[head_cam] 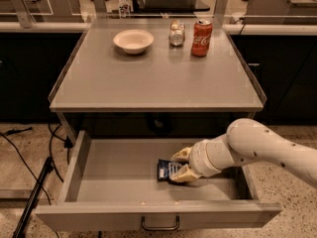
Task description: Place rxbar blueberry into top drawer
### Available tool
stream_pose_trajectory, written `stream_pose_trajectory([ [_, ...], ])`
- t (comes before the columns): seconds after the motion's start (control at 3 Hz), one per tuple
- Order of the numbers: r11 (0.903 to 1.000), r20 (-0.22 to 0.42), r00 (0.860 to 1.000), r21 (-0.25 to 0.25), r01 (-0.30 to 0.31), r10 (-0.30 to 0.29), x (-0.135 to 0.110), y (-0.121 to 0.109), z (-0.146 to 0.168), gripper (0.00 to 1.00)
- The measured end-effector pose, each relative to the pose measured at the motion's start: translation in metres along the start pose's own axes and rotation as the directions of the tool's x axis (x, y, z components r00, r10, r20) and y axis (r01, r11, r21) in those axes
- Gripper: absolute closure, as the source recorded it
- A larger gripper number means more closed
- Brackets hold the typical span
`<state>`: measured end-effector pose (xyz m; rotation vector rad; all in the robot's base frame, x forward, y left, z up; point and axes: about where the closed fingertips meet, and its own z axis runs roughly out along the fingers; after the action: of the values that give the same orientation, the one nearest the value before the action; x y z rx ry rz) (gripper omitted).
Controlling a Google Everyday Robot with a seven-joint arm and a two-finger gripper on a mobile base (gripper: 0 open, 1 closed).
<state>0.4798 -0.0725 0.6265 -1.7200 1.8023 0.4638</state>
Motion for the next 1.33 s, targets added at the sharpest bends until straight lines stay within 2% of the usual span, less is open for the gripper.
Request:
stream_pose_trajectory([
  [0.33,1.0,0.0,1.0,0.0,0.001,-0.001,0.0,0.0,0.0,1.0],
  [0.67,0.9996,-0.012,1.0,-0.004,0.026,-0.026,-0.001,0.0,0.003,1.0],
  [1.33,0.9992,-0.034,0.999,-0.005,0.04,-0.04,0.013,-0.009,0.02,1.0],
])
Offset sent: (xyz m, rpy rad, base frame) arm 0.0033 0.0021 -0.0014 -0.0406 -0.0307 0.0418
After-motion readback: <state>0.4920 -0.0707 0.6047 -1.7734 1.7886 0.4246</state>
